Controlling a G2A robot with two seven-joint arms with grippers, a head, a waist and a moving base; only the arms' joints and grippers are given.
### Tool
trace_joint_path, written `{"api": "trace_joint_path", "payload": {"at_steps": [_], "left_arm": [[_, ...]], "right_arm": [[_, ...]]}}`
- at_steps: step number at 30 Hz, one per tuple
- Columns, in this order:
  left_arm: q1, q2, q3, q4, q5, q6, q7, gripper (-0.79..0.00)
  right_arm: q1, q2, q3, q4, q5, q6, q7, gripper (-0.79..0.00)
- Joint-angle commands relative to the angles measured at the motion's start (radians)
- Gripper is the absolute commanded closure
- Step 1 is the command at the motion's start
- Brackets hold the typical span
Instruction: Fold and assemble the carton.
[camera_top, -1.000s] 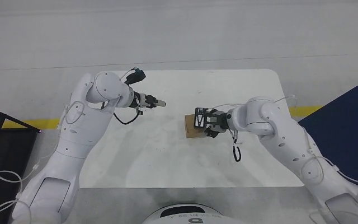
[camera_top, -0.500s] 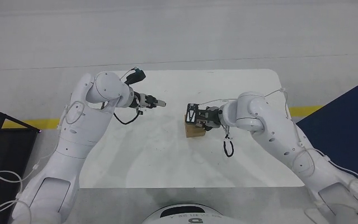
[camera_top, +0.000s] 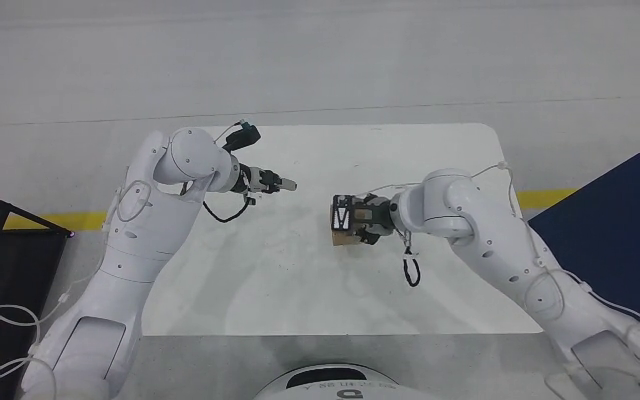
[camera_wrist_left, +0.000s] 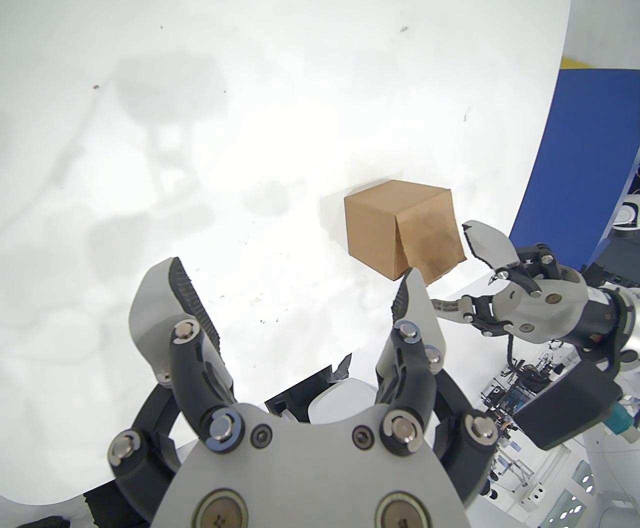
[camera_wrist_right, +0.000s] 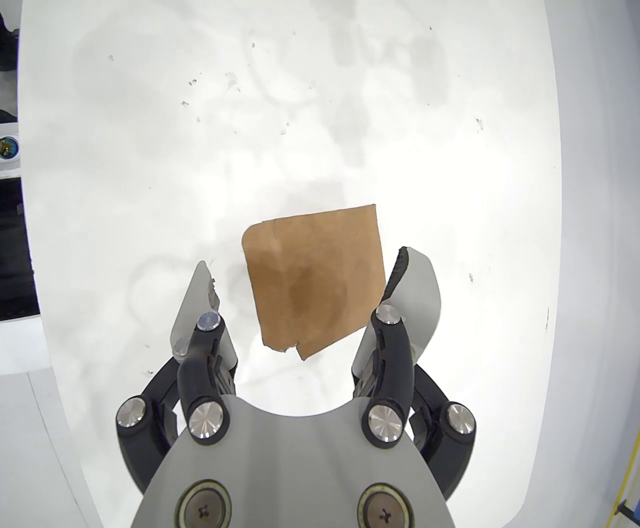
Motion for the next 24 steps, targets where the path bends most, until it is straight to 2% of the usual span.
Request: {"api": "trace_joint_path", "payload": {"at_steps": [1, 4, 7, 8, 11, 18, 19, 20, 21, 23, 24], "left_arm": [[0.000, 0.000, 0.000, 0.000, 0.000, 0.000, 0.000, -0.785], [0.000, 0.000, 0.000, 0.000, 0.000, 0.000, 0.000, -0.785], [0.000, 0.000, 0.000, 0.000, 0.000, 0.000, 0.000, -0.785], [0.000, 0.000, 0.000, 0.000, 0.000, 0.000, 0.000, -0.785], [0.000, 0.000, 0.000, 0.000, 0.000, 0.000, 0.000, -0.785], [0.000, 0.000, 0.000, 0.000, 0.000, 0.000, 0.000, -0.785], [0.000, 0.000, 0.000, 0.000, 0.000, 0.000, 0.000, -0.785], [0.000, 0.000, 0.000, 0.000, 0.000, 0.000, 0.000, -0.785], [0.000, 0.000, 0.000, 0.000, 0.000, 0.000, 0.000, -0.785], [0.000, 0.000, 0.000, 0.000, 0.000, 0.000, 0.000, -0.785], [0.000, 0.000, 0.000, 0.000, 0.000, 0.000, 0.000, -0.785]], "right_arm": [[0.006, -0.005, -0.013, -0.002, -0.005, 0.033, 0.012, -0.563], [0.012, -0.011, -0.027, -0.001, -0.023, 0.071, 0.028, -0.499], [0.020, -0.016, -0.038, 0.007, -0.027, 0.086, 0.030, -0.317], [0.022, -0.018, -0.041, 0.009, -0.030, 0.095, 0.033, -0.172], [0.024, -0.023, -0.049, 0.002, -0.044, 0.122, 0.041, 0.000], [0.008, -0.029, -0.066, -0.056, -0.103, 0.205, 0.076, 0.000], [0.005, -0.030, -0.063, -0.060, -0.101, 0.215, 0.070, -0.065], [0.001, -0.030, -0.057, -0.063, -0.096, 0.228, 0.057, -0.357], [-0.003, -0.030, -0.049, -0.063, -0.090, 0.241, 0.044, -0.563], [-0.011, -0.030, -0.036, -0.060, -0.080, 0.259, 0.021, -0.613], [-0.014, -0.031, -0.033, -0.059, -0.077, 0.261, 0.012, -0.702]]}}
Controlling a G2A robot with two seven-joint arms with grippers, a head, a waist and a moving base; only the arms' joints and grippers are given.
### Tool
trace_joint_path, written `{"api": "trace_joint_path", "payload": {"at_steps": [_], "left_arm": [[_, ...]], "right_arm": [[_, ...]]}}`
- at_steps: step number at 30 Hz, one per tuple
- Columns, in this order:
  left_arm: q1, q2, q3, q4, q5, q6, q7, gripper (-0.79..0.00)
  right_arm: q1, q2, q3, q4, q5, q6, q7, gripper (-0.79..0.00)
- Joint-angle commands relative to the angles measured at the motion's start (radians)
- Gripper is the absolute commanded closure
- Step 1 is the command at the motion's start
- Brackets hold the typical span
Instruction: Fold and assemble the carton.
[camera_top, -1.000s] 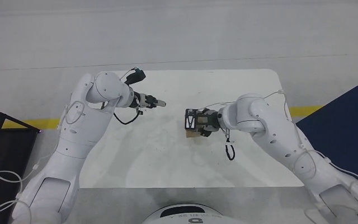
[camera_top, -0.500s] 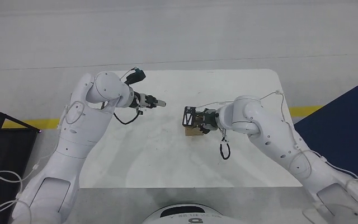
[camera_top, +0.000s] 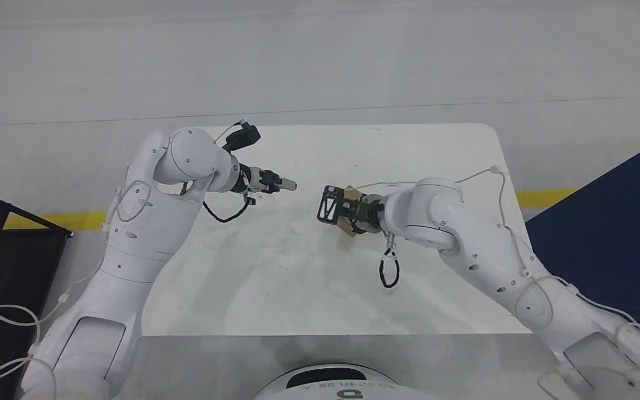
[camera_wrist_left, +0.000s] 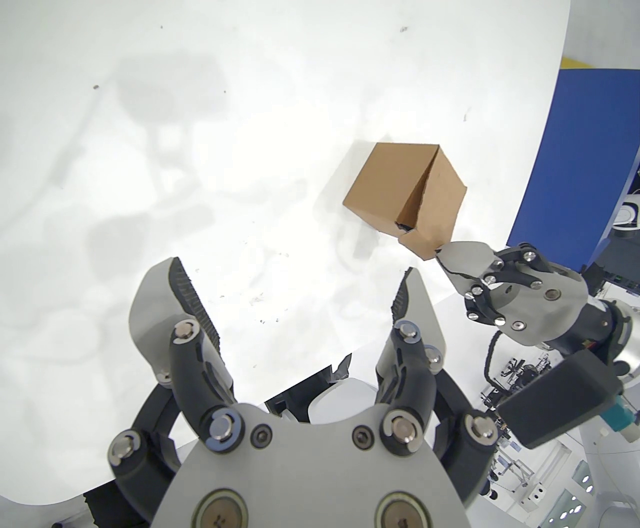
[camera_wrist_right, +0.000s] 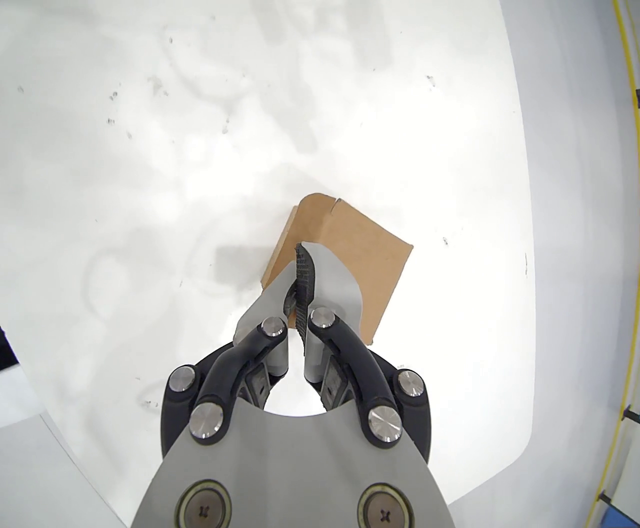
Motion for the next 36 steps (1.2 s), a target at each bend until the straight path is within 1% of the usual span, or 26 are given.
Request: {"api": "trace_joint_path", "payload": {"at_steps": [1, 4, 7, 12, 14, 15, 16, 17, 18, 19, 20, 21, 25, 28, 32, 33, 35, 36], "left_arm": [[0.000, 0.000, 0.000, 0.000, 0.000, 0.000, 0.000, -0.785], [0.000, 0.000, 0.000, 0.000, 0.000, 0.000, 0.000, -0.785], [0.000, 0.000, 0.000, 0.000, 0.000, 0.000, 0.000, -0.785], [0.000, 0.000, 0.000, 0.000, 0.000, 0.000, 0.000, -0.785], [0.000, 0.000, 0.000, 0.000, 0.000, 0.000, 0.000, -0.785], [0.000, 0.000, 0.000, 0.000, 0.000, 0.000, 0.000, -0.785], [0.000, 0.000, 0.000, 0.000, 0.000, 0.000, 0.000, -0.785], [0.000, 0.000, 0.000, 0.000, 0.000, 0.000, 0.000, -0.785], [0.000, 0.000, 0.000, 0.000, 0.000, 0.000, 0.000, -0.785], [0.000, 0.000, 0.000, 0.000, 0.000, 0.000, 0.000, -0.785], [0.000, 0.000, 0.000, 0.000, 0.000, 0.000, 0.000, -0.785], [0.000, 0.000, 0.000, 0.000, 0.000, 0.000, 0.000, -0.785], [0.000, 0.000, 0.000, 0.000, 0.000, 0.000, 0.000, -0.785], [0.000, 0.000, 0.000, 0.000, 0.000, 0.000, 0.000, -0.785], [0.000, 0.000, 0.000, 0.000, 0.000, 0.000, 0.000, -0.785], [0.000, 0.000, 0.000, 0.000, 0.000, 0.000, 0.000, -0.785], [0.000, 0.000, 0.000, 0.000, 0.000, 0.000, 0.000, -0.785], [0.000, 0.000, 0.000, 0.000, 0.000, 0.000, 0.000, -0.785]], "right_arm": [[-0.005, -0.001, 0.005, 0.004, 0.003, 0.007, -0.015, -0.720], [-0.008, -0.007, -0.003, 0.011, -0.009, 0.033, -0.025, -0.671], [-0.003, -0.016, -0.019, 0.021, -0.033, 0.073, -0.016, -0.671], [0.011, -0.035, -0.054, 0.026, -0.103, 0.171, 0.037, -0.665], [0.014, -0.042, -0.066, 0.028, -0.117, 0.194, 0.046, -0.597], [0.016, -0.045, -0.070, 0.030, -0.120, 0.201, 0.048, -0.576], [0.017, -0.049, -0.071, 0.033, -0.122, 0.212, 0.048, -0.440], [0.017, -0.051, -0.072, 0.036, -0.124, 0.224, 0.050, -0.394], [0.018, -0.054, -0.071, 0.040, -0.128, 0.244, 0.052, -0.296], [0.017, -0.057, -0.070, 0.043, -0.136, 0.267, 0.058, -0.259], [0.017, -0.059, -0.071, 0.045, -0.153, 0.295, 0.072, -0.117], [0.016, -0.063, -0.075, 0.040, -0.163, 0.314, 0.079, 0.000], [0.008, -0.072, -0.075, 0.033, -0.185, 0.369, 0.084, 0.000], [0.000, -0.078, -0.075, 0.021, -0.224, 0.420, 0.110, 0.000], [-0.011, -0.085, -0.081, 0.002, -0.253, 0.434, 0.140, 0.000], [-0.012, -0.087, -0.084, 0.000, -0.260, 0.428, 0.150, -0.022], [-0.012, -0.091, -0.089, -0.002, -0.259, 0.409, 0.159, -0.200], [-0.014, -0.093, -0.089, -0.004, -0.250, 0.401, 0.158, -0.265]]}}
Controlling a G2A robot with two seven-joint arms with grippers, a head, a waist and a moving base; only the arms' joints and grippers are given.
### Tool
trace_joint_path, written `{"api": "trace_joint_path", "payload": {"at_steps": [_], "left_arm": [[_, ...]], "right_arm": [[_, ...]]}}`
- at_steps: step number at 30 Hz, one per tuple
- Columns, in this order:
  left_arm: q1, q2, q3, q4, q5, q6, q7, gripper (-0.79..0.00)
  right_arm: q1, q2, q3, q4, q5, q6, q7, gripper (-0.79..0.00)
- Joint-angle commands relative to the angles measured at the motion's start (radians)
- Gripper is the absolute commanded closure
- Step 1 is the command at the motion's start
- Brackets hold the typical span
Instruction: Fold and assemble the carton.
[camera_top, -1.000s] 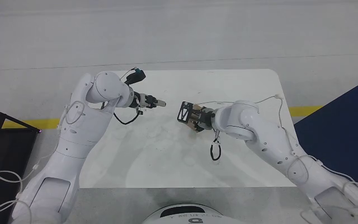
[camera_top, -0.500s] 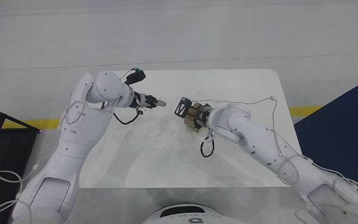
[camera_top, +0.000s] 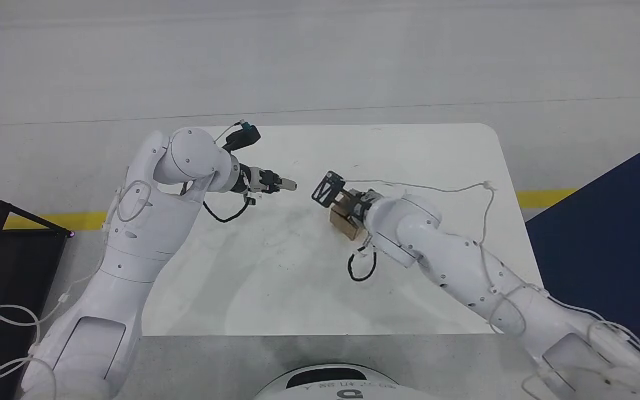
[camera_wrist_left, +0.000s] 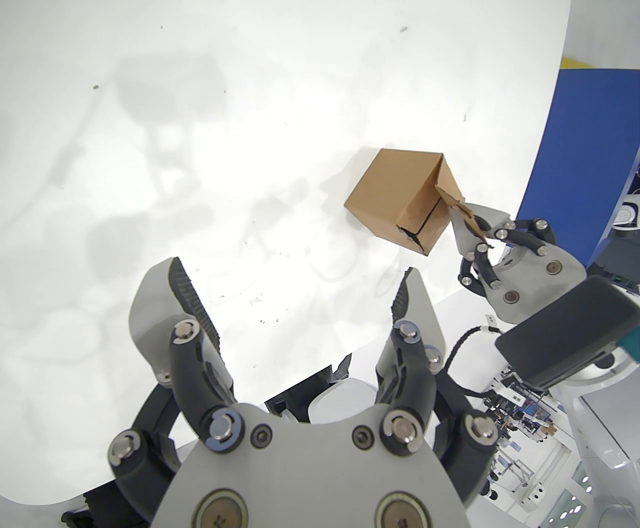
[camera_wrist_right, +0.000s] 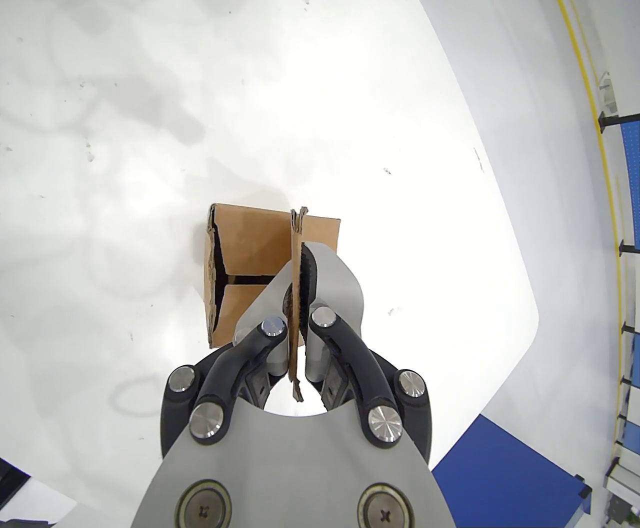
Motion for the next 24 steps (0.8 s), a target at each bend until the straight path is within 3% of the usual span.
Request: {"api": "trace_joint_path", "payload": {"at_steps": [1, 5, 8, 14, 19, 24], "left_arm": [[0.000, 0.000, 0.000, 0.000, 0.000, 0.000, 0.000, -0.785], [0.000, 0.000, 0.000, 0.000, 0.000, 0.000, 0.000, -0.785], [0.000, 0.000, 0.000, 0.000, 0.000, 0.000, 0.000, -0.785], [0.000, 0.000, 0.000, 0.000, 0.000, 0.000, 0.000, -0.785], [0.000, 0.000, 0.000, 0.000, 0.000, 0.000, 0.000, -0.785], [0.024, 0.003, 0.041, -0.019, -0.004, -0.103, -0.037, -0.785]], "right_arm": [[-0.002, -0.004, 0.002, -0.004, 0.027, -0.026, -0.010, -0.357], [-0.020, -0.002, 0.039, -0.015, 0.105, -0.088, -0.062, -0.468], [-0.041, 0.007, 0.086, -0.020, 0.162, -0.145, -0.107, -0.493], [-0.101, 0.028, 0.193, -0.030, 0.254, -0.224, -0.209, -0.468], [-0.160, 0.043, 0.329, 0.075, 0.469, -0.269, -0.354, -0.372], [-0.174, 0.053, 0.400, 0.222, 0.610, -0.389, -0.396, -0.366]]}}
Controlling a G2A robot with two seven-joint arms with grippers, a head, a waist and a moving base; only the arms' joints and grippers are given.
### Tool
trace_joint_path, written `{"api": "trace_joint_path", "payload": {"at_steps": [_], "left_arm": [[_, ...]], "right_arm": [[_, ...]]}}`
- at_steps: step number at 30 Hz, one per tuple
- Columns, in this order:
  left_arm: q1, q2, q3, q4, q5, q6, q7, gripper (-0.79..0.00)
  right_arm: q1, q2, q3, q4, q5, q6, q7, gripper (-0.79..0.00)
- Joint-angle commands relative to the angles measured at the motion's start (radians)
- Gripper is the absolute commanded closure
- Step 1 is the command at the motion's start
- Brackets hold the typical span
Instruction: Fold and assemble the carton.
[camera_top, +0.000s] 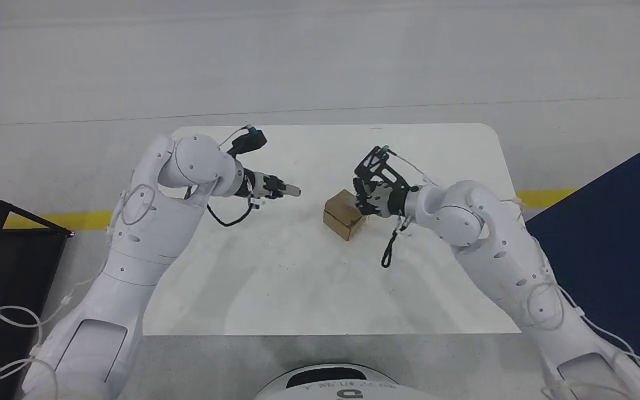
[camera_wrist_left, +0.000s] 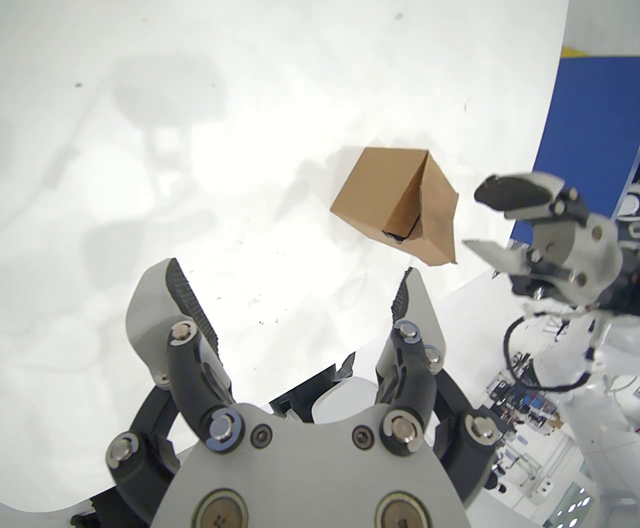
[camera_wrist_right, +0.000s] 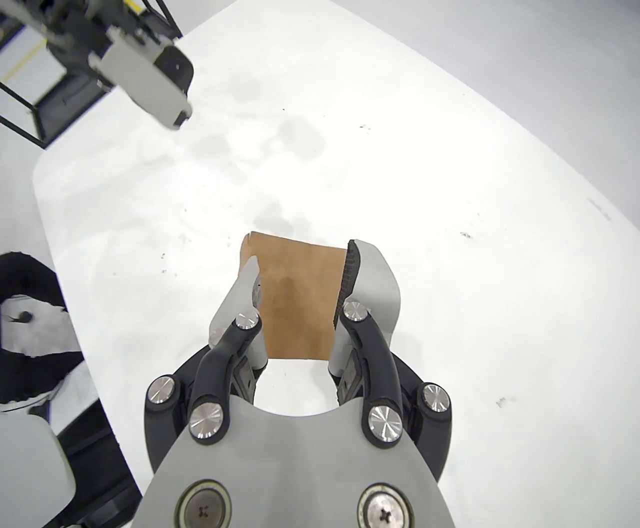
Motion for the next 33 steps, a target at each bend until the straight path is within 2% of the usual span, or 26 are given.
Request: {"api": "trace_joint_path", "payload": {"at_steps": [1, 2, 10, 21, 33], "left_arm": [[0.002, 0.002, 0.020, -0.003, 0.005, -0.038, -0.033, -0.785], [0.003, 0.002, 0.026, -0.004, 0.001, -0.050, -0.040, -0.785], [-0.016, -0.008, 0.098, 0.011, 0.011, -0.059, -0.011, -0.785], [-0.103, -0.060, 0.260, 0.121, 0.013, -0.029, 0.069, -0.785], [-0.165, -0.102, 0.338, 0.220, -0.017, -0.018, 0.133, -0.785]], "right_arm": [[0.004, 0.002, 0.007, 0.048, 0.029, -0.039, 0.007, -0.419], [0.007, 0.002, 0.011, 0.072, 0.050, -0.064, 0.002, -0.431], [0.046, -0.007, -0.018, 0.196, 0.119, -0.140, 0.010, -0.369], [0.085, -0.020, -0.053, 0.296, 0.208, -0.217, -0.011, -0.332], [0.093, -0.023, -0.069, 0.315, 0.225, -0.223, -0.013, -0.323]]}}
